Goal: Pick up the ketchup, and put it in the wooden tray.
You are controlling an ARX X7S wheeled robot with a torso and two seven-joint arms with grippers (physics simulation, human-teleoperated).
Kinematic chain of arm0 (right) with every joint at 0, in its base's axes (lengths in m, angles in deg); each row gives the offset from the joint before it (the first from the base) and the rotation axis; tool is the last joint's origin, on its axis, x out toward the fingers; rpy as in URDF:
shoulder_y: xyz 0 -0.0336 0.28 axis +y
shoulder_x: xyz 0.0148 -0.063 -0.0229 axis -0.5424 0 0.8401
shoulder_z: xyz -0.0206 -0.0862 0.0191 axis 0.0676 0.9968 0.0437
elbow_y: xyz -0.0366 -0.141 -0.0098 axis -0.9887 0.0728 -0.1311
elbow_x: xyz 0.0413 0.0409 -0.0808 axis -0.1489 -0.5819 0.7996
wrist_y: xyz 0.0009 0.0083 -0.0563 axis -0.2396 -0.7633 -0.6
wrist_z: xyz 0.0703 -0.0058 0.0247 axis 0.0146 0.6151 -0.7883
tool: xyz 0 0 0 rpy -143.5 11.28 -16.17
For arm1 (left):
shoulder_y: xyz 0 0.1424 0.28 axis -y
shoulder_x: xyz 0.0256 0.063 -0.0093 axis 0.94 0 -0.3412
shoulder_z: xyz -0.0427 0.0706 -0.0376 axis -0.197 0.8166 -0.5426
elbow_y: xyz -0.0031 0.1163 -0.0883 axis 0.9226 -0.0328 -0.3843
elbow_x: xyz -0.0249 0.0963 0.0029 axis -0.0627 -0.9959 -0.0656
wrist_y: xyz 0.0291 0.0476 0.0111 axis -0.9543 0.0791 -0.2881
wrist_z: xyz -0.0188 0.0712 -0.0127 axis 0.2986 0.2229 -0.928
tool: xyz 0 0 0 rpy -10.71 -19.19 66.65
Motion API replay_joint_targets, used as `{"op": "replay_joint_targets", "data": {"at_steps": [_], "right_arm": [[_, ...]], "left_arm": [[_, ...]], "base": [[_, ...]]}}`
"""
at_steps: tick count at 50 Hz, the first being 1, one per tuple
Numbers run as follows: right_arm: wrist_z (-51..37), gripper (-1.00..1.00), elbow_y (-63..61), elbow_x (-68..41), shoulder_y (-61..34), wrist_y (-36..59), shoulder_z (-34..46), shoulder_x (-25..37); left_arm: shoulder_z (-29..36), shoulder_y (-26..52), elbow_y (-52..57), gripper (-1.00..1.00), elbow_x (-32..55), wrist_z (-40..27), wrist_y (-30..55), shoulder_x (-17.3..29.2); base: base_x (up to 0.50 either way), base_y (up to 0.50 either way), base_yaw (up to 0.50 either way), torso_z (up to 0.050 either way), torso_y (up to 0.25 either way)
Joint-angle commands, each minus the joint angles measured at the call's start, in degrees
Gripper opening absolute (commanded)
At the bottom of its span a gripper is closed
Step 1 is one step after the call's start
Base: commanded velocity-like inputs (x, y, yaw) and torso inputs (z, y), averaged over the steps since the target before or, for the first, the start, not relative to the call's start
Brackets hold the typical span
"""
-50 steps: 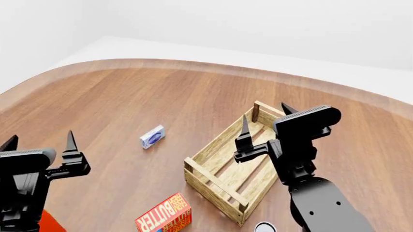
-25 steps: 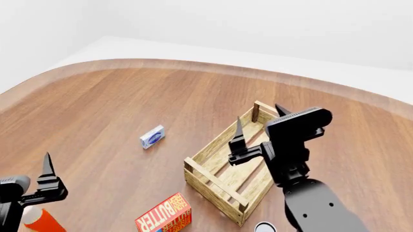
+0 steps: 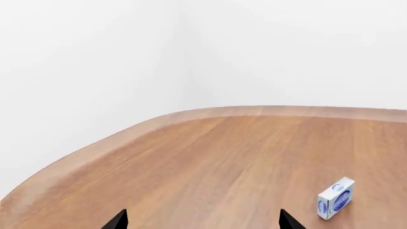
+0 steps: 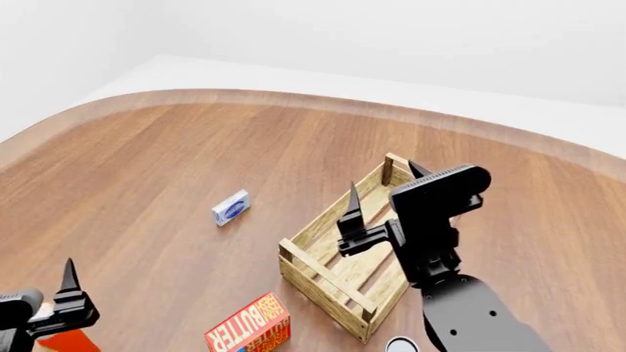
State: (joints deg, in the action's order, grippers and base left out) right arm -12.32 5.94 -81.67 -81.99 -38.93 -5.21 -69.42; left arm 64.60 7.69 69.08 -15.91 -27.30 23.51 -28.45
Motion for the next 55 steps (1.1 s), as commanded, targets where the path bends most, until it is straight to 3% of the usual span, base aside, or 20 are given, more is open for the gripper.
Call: {"op": "replay_joint_targets", "data": {"at_steps": [1,30,55], "right_arm": [[-0.6,1.0,-0.42,0.21,-0.4,1.12,0.87,-0.24],[-1.81,1.0,-1.28,0.42,-0.9,3.27,2.53,-0.43],[-2.36,1.0,-1.15,0.4,-1.89,4.36,3.78,-0.55]], "left_arm": [[0.22,-0.69,-2.39,1.0,-0.01,0.79,-1.18,-0.63],[0.31,-1.04,-8.15,1.0,-0.5,1.41,-3.4,-1.83],[0.1,-0.87,-9.76,1.0,2.24,1.19,0.74,-1.45]], "base": [[0.0,0.0,0.0,0.0,0.0],[0.0,0.0,0.0,0.0,0.0],[0.0,0.0,0.0,0.0,0.0]]}}
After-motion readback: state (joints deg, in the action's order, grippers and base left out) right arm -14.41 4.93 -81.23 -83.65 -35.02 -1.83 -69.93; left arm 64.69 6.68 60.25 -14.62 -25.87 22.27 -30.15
